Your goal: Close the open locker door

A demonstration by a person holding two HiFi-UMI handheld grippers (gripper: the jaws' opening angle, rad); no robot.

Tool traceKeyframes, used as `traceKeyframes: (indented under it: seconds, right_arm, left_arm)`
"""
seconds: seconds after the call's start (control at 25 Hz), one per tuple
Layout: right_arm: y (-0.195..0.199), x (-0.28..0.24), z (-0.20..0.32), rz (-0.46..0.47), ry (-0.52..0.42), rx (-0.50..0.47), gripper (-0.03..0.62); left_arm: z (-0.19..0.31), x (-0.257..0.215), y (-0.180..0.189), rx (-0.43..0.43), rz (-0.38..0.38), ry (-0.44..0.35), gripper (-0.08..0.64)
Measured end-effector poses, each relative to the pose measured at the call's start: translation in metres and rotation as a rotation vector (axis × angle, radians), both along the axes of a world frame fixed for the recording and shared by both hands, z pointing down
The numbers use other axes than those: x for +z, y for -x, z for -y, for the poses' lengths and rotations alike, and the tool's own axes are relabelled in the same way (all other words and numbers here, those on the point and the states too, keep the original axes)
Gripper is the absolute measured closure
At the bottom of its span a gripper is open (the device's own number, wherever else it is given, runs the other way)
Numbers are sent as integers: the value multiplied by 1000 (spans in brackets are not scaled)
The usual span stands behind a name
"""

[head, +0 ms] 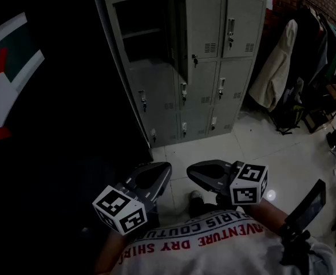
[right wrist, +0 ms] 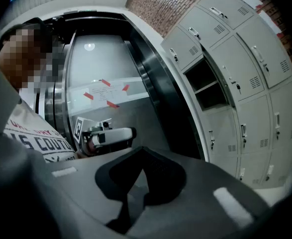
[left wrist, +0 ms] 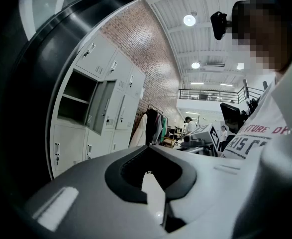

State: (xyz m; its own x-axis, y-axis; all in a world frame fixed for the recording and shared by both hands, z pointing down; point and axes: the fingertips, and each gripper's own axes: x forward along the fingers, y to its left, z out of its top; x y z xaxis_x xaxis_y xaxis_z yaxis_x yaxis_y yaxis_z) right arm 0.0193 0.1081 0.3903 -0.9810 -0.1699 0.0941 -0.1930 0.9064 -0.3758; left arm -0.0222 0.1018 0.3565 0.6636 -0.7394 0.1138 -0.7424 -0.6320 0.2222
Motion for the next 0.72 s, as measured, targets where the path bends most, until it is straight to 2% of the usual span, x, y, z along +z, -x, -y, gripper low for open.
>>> traceKeyframes:
  seconds: [0.24,0.48,0.72]
  right_arm:
    - [-6,0,21,32,2,-5,600]
    - [9,4,101,71,23,-6,600]
    - [37,10,190,66,33,-47,600]
  left_arm:
    - [19,3,-4,-12,8,5,555]
    - [93,11,14,-22,37,29,555]
    - [180,15,46,-81,49,55,555]
